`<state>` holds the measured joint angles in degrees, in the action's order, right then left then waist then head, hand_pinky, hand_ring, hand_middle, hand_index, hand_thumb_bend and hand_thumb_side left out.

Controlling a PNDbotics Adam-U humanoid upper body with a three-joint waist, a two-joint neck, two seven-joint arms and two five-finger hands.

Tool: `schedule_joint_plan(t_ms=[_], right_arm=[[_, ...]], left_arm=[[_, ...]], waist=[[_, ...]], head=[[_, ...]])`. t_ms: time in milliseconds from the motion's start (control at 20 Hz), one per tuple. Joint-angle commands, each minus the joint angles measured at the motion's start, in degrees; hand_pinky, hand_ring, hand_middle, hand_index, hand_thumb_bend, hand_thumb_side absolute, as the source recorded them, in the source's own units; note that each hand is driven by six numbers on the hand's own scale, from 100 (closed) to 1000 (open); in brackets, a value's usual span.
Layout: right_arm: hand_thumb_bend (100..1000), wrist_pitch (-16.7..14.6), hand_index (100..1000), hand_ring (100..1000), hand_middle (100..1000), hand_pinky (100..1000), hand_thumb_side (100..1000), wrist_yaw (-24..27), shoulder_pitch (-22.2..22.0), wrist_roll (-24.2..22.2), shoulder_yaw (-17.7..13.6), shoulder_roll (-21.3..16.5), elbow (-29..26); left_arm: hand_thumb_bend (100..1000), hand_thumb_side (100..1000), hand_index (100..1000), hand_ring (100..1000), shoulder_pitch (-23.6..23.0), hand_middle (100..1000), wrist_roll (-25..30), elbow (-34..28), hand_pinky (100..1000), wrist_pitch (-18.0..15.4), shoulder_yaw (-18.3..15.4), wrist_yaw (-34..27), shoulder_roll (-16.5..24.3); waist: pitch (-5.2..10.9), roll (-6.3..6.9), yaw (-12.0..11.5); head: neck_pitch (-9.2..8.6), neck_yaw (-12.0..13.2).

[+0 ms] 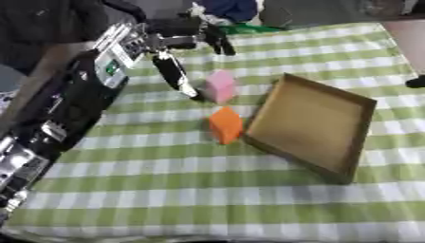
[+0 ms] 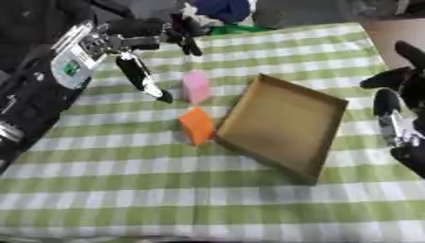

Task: Pick up objects on the table and place them in the box.

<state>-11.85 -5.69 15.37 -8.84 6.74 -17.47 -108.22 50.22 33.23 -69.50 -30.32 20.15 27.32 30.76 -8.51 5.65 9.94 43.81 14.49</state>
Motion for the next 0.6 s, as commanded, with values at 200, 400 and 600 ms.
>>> schedule_joint_plan(t_ms=[200, 400, 600], right_arm=[[100, -0.12, 1000, 723, 627, 881, 566, 0.05, 0.37, -0.25, -0.04, -0.97, -0.39], [100, -0.13, 1000, 724, 627, 881, 566, 0.05, 0.32, -0.34, 0.03, -1.09, -0.3], [100, -0.16, 1000, 724, 627, 881, 566, 0.03, 0.23, -0.43, 0.1, -1.26, -0.17]], left_arm=[[494, 114, 843, 740, 1.25, 715, 18.5, 0.09, 798, -15.54, 1.66, -2.17, 1.95], [530, 115, 842, 742, 1.17, 714, 18.72, 0.38, 796, -17.1, 3.8, -2.7, 3.69], [560, 114, 842, 746, 1.37, 716, 18.74, 0.21, 795, -18.77, 6.65, -4.03, 6.22]], waist=[[1.12, -0.03, 0.0], [1.28, 0.12, 0.1], [1.51, 0.33, 0.16]], head=[[0.31, -0.06], [0.31, -0.14], [0.31, -0.24]])
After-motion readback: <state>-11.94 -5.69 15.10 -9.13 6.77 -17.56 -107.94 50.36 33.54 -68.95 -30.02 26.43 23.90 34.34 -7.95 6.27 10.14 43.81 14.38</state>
